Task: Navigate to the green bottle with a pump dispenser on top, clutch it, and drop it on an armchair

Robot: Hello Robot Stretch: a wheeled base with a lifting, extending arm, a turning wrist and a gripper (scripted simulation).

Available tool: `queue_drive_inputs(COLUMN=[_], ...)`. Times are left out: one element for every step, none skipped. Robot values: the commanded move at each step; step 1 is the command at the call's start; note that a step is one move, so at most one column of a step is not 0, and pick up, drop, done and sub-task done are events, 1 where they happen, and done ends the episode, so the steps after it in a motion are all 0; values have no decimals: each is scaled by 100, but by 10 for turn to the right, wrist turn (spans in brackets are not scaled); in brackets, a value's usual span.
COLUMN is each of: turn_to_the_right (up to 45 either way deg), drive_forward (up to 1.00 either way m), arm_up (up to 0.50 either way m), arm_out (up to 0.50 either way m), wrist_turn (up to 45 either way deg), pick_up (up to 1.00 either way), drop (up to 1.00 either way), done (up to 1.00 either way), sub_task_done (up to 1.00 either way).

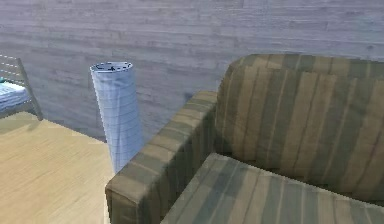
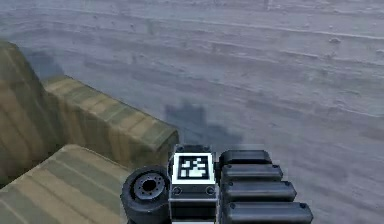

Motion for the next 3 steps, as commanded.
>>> queue_drive_inputs(turn_to_the_right=[450, 120, -450], drive_forward=[0, 0, 0], arm_up=[0, 0, 0], arm_out=[0, 0, 0], wrist_turn=[0, 0, 0], pick_up=[0, 0, 0], drop=[0, 0, 0], done=[0, 0, 0], sub_task_done=[0, 0, 0])
